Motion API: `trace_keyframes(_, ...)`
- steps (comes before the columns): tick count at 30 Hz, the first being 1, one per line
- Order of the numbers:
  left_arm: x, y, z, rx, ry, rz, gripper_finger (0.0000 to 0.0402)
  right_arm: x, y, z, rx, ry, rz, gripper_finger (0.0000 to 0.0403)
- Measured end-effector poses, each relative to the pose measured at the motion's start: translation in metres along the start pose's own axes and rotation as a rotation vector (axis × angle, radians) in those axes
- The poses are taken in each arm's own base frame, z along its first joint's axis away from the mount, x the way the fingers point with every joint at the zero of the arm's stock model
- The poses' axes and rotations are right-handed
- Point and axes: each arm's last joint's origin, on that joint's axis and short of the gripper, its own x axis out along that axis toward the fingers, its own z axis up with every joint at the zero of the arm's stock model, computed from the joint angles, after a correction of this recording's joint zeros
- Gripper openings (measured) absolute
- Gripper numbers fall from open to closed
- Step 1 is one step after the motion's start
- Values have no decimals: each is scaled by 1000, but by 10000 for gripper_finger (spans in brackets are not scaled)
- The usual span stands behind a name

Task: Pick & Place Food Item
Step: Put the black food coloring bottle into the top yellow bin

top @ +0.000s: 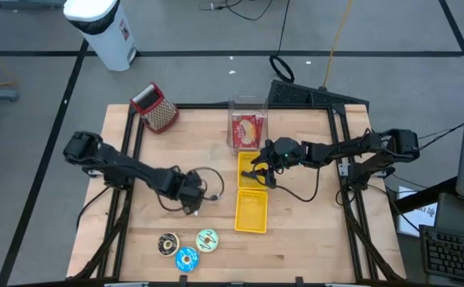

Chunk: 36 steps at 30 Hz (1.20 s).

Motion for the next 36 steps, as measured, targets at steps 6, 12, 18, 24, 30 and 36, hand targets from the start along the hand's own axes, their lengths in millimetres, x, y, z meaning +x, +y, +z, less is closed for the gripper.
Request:
trace_keyframes(6, 20, -12, -7, 441, 116, -24, 241, 0, 0, 0, -1, -2, 0, 178)
trace_keyframes(12, 34, -17, -3, 539, 123, -27, 241, 0, 0, 0, -3, -4, 1, 175)
trace_keyframes(18, 35, -17, -1, 514, 113, -33, 241, 0, 0, 0, -1, -4, 1, 175)
trace_keyframes(24, 35, -18, -1, 516, 118, -53, 208, 0, 0, 0, -1, -5, 1, 172)
trace_keyframes(30, 36, -19, -1, 511, 114, -68, 132, 0, 0, 0, -1, -5, 1, 174)
trace_keyframes(36, 36, -20, 0, 451, 98, -78, 91, 0, 0, 1, -1, -5, 1, 171)
